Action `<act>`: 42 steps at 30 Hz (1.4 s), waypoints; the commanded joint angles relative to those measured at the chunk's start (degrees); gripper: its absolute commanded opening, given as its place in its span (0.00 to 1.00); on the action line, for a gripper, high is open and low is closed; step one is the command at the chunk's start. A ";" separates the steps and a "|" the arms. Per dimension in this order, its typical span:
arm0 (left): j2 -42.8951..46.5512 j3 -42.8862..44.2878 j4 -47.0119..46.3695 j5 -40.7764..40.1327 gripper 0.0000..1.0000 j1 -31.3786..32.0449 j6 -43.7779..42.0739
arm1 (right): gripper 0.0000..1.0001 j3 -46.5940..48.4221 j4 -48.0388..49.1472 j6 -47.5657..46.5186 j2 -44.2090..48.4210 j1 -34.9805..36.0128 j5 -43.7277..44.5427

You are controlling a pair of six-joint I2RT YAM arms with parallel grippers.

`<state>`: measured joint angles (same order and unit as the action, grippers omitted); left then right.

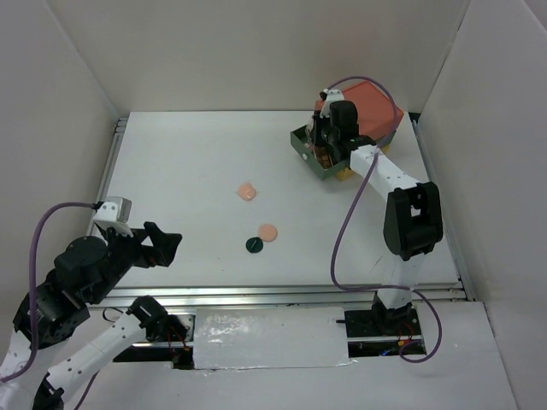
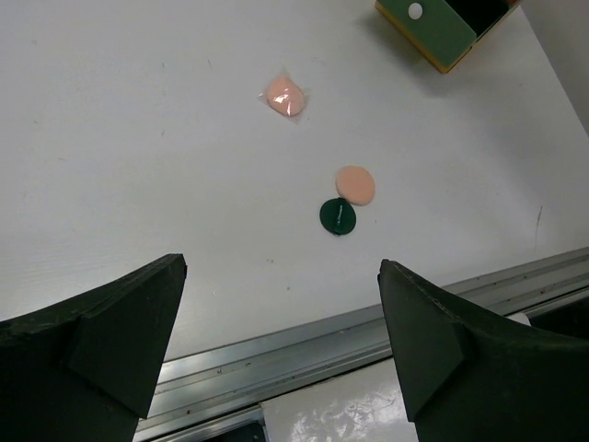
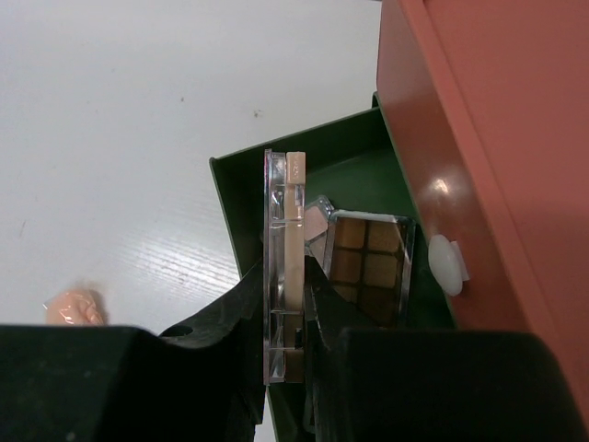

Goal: Organize the makeup

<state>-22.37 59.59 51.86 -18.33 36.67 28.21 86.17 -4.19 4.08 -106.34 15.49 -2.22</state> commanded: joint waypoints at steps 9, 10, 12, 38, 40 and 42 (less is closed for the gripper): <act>-1.53 -0.62 -3.52 -0.22 0.99 0.16 -1.66 | 0.27 3.13 -1.44 1.37 -1.94 -0.98 -3.84; -1.45 -0.62 -3.52 -0.13 0.99 0.07 -1.66 | 0.31 2.95 -1.53 1.55 -1.59 -0.98 -3.85; -1.45 -0.71 -3.52 -0.22 0.99 0.07 -1.58 | 0.40 2.60 -1.44 2.16 -1.15 -0.98 -3.15; -1.01 -0.97 -3.87 -0.04 0.99 0.16 -1.58 | 0.49 4.96 -5.13 2.51 1.67 -0.90 -2.79; -0.75 -0.97 -3.95 -0.13 0.99 0.07 -1.58 | 0.49 6.46 -6.88 2.17 0.36 -0.81 -2.88; -0.13 -1.06 -4.04 -0.13 0.99 0.16 -1.58 | 0.49 6.82 -8.02 1.81 -0.61 -0.81 -2.70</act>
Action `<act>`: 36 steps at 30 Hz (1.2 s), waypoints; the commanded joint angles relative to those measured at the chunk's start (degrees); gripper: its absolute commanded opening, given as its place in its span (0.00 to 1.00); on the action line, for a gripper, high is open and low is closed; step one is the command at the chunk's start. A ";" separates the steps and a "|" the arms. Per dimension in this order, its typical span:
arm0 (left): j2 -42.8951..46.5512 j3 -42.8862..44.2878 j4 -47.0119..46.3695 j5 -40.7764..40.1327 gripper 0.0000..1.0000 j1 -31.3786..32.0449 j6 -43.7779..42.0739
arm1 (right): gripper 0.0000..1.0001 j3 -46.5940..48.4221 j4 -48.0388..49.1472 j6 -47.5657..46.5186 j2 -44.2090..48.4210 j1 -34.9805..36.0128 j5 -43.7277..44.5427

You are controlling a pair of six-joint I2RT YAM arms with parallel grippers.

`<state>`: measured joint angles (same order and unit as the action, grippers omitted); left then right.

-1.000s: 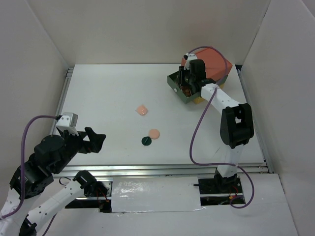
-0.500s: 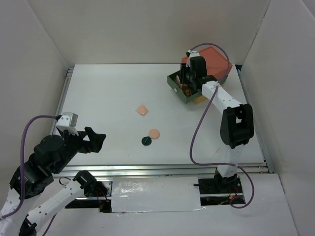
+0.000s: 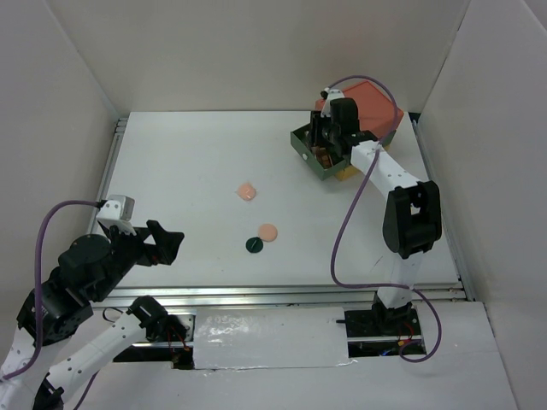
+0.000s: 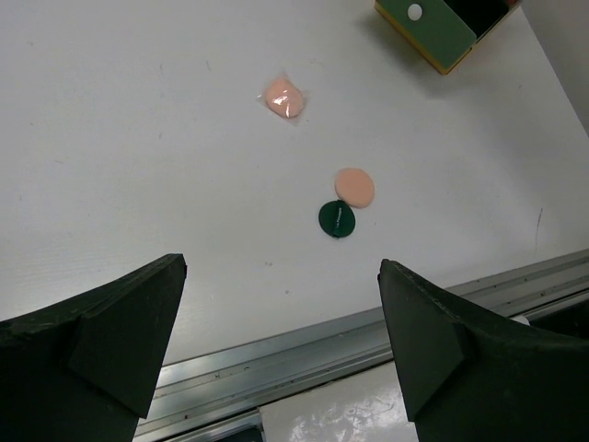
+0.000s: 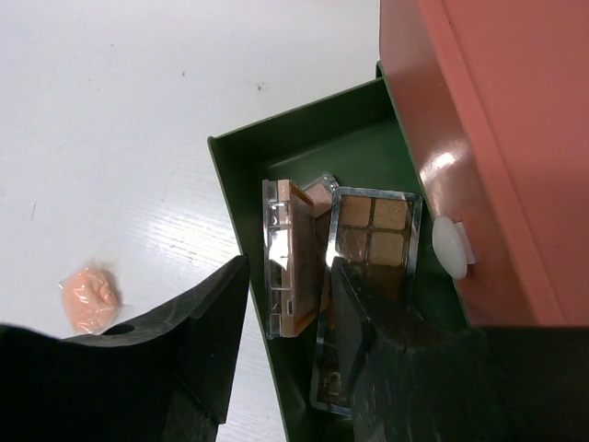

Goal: Organize the makeup

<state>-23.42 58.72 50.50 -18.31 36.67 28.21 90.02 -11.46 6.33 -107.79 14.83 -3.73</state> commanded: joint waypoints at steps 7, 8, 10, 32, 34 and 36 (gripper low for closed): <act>1.10 -0.18 -2.86 0.29 1.00 0.07 -1.84 | 0.46 3.76 -3.74 -3.16 -2.07 1.08 6.44; 1.10 -0.18 -2.86 0.37 0.99 0.07 -1.84 | 0.45 3.67 -3.65 -3.16 -2.16 1.17 7.76; 1.01 -0.18 -2.95 0.46 1.00 0.07 -1.93 | 0.43 3.67 -3.57 -3.08 -2.34 1.60 12.22; 1.62 -0.27 -3.04 0.46 1.00 0.07 -1.93 | 0.42 5.43 -8.04 -4.74 1.97 11.44 16.04; 1.71 -0.27 -2.95 0.38 0.99 0.07 -1.84 | 0.38 5.78 -9.28 -5.62 1.35 12.76 15.77; 1.71 -0.27 -2.95 0.38 0.99 0.07 -1.84 | 0.25 6.39 -10.94 -5.71 -0.04 14.17 15.77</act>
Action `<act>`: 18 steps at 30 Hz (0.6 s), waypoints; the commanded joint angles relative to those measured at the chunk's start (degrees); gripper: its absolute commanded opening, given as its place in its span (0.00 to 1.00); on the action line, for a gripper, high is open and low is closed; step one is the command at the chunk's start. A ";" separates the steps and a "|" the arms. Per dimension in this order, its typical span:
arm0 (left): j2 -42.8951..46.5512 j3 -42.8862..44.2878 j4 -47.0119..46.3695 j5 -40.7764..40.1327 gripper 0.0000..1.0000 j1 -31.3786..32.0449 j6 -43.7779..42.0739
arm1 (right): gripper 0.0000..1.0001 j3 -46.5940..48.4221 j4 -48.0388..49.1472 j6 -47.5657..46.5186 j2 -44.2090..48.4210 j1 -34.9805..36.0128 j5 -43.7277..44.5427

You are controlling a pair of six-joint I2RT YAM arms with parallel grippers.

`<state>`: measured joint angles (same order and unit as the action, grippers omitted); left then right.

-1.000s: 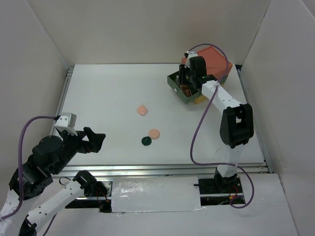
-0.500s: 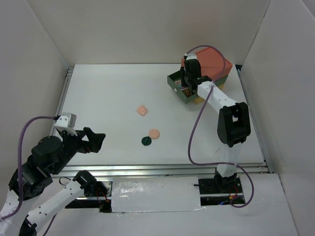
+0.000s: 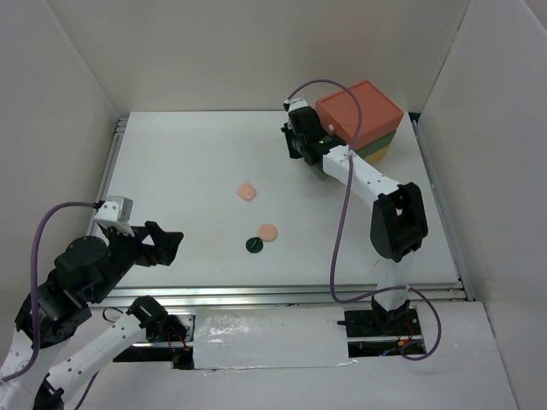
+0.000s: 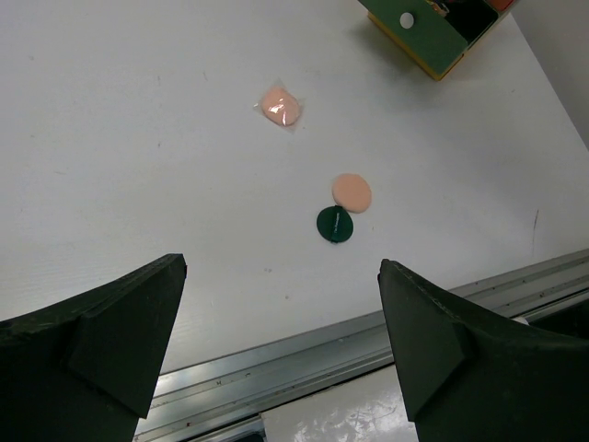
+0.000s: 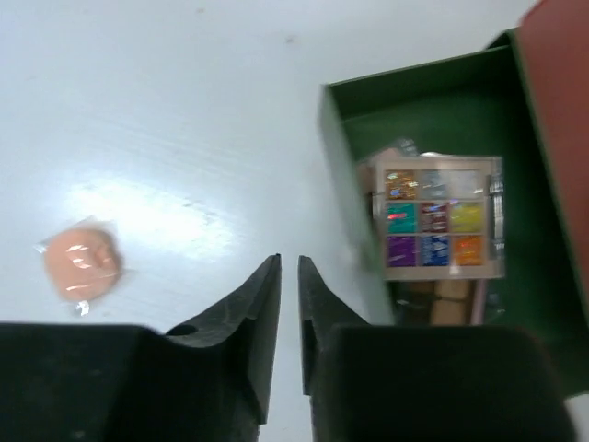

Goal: Organize the makeup

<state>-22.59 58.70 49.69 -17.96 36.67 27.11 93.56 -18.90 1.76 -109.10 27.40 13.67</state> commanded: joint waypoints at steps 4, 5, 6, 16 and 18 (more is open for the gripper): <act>1.06 -0.25 -2.14 -0.15 1.00 0.07 -0.66 | 0.00 6.53 -6.50 0.26 -3.39 2.40 2.65; 1.14 -0.25 -2.14 -0.24 0.99 0.07 -0.66 | 0.00 7.59 -7.46 0.35 -4.88 2.22 4.24; 1.23 -0.25 -2.14 -0.32 0.99 0.07 -0.66 | 0.00 8.91 -9.30 0.52 -7.68 2.31 6.09; 0.44 -0.25 -2.32 0.20 0.99 0.07 -0.83 | 0.00 13.75 -8.35 0.00 -14.21 0.82 25.17; 0.09 -0.25 -2.23 0.20 0.99 0.16 -0.92 | 0.00 13.84 -7.48 -0.44 -14.65 0.46 27.19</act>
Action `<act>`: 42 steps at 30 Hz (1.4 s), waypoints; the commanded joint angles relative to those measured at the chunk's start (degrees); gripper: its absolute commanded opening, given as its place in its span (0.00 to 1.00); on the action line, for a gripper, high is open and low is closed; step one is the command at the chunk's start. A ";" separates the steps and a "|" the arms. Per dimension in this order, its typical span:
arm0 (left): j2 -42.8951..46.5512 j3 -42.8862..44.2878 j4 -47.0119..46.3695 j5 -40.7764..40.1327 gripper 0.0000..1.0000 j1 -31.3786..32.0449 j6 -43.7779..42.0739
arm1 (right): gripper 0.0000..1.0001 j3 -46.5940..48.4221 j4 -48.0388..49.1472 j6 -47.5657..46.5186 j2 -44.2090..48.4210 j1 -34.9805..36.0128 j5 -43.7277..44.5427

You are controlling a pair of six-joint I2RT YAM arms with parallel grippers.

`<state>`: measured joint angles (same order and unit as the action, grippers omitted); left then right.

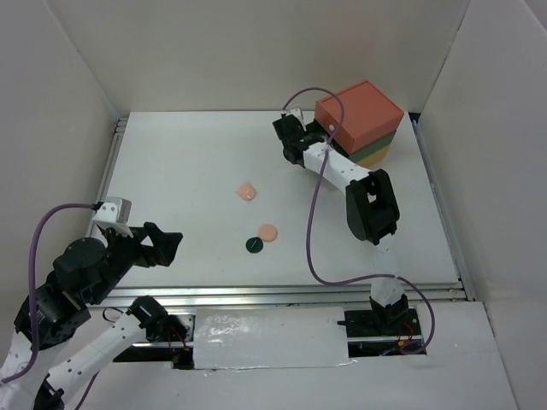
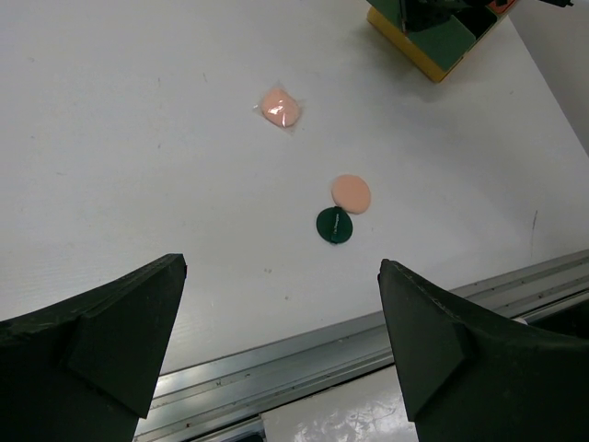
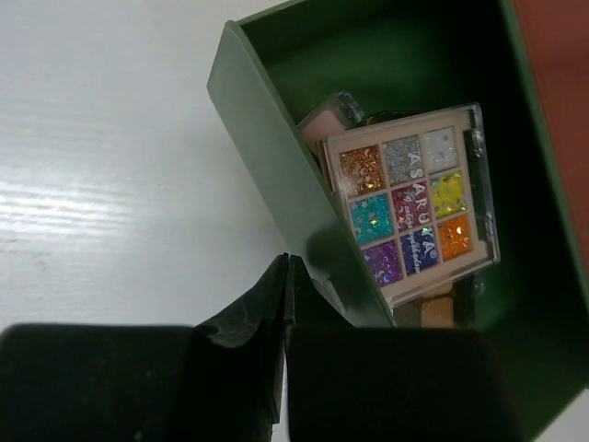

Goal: Organize the makeup

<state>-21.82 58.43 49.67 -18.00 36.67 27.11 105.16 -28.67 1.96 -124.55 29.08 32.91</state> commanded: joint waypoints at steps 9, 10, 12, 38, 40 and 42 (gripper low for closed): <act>-0.85 0.01 -2.12 -0.02 0.99 0.07 -0.75 | 0.00 2.77 5.46 -5.46 -2.36 -3.59 11.48; -0.94 0.01 -2.12 -0.19 1.00 0.16 -0.66 | 0.00 2.50 5.81 -5.82 -2.45 -3.85 11.31; -1.11 0.10 -1.95 -0.37 0.99 0.07 -0.48 | 0.00 2.24 6.95 -6.44 -2.89 -4.29 10.69; -2.34 0.01 -1.86 -0.90 0.99 0.16 -0.22 | 0.05 -1.28 11.79 -13.30 -3.77 -5.35 14.38; -2.35 0.10 -1.77 -0.90 0.99 0.07 -0.22 | 0.17 -1.54 9.25 -13.12 -3.33 -4.57 11.23; -2.35 0.10 -1.86 -0.81 0.99 0.16 -0.22 | 0.29 -4.68 9.15 -14.43 -2.37 -3.07 7.10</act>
<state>-24.43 58.43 49.69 -18.37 36.67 27.16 103.83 -18.55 -10.96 -128.81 24.71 43.72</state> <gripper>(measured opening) 0.994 0.253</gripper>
